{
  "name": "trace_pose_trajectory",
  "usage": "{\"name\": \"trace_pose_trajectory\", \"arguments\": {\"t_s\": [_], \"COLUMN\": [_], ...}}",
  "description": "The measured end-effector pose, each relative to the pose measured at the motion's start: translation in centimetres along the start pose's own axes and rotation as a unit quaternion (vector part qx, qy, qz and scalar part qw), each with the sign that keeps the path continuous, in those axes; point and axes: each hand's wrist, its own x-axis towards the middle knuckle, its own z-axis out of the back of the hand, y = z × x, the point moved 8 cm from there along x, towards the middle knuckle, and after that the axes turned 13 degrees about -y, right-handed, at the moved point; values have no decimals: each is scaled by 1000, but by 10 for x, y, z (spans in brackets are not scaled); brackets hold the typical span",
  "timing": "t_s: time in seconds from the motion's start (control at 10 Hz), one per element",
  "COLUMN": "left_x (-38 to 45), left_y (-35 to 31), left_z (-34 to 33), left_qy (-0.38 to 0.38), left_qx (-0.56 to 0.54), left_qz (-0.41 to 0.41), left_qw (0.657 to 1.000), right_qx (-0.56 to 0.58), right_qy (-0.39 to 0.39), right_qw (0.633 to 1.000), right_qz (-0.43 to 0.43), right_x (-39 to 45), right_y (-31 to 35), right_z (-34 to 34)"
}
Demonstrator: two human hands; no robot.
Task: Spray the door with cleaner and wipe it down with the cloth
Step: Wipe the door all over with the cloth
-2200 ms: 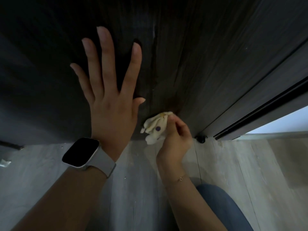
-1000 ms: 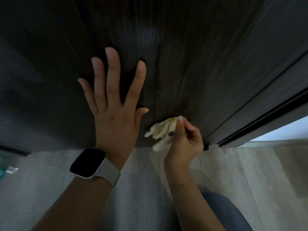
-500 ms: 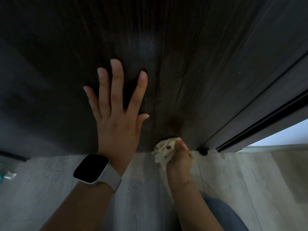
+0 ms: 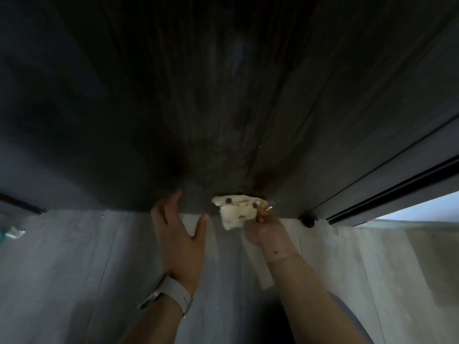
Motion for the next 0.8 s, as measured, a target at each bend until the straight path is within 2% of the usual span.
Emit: {"name": "trace_pose_trajectory", "arguments": {"t_s": [0.1, 0.2, 0.3, 0.4, 0.5, 0.6, 0.7, 0.8], "left_x": [-7, -27, -34, -34, -30, -22, -13, -10], "left_y": [52, 55, 14, -2, -4, -10, -36, -70], "left_z": [-18, -41, -59, -71, -78, -63, -33, -10], "left_qy": [121, 240, 275, 188, 90, -60, -156, -190], "left_qx": [-23, -195, -311, -324, -343, -374, -364, -335], "left_qz": [197, 442, 515, 565, 592, 573, 454, 282], "left_qw": [973, 842, 750, 736, 724, 727, 798, 879], "right_qx": [-31, -109, -66, -52, -93, -230, -331, -394], "right_qy": [11, 37, 47, 56, 21, 4, 41, 51], "right_qw": [998, 993, 996, 997, 981, 826, 506, 291], "right_qz": [-59, -31, -30, 15, 172, 514, 795, 870], "right_x": [1, -9, -9, -19, -41, -100, -160, -172], "right_y": [-35, -37, -31, -5, 44, 106, 133, 140], "right_z": [-32, -34, -25, -17, 8, 24, 22, 20]}}
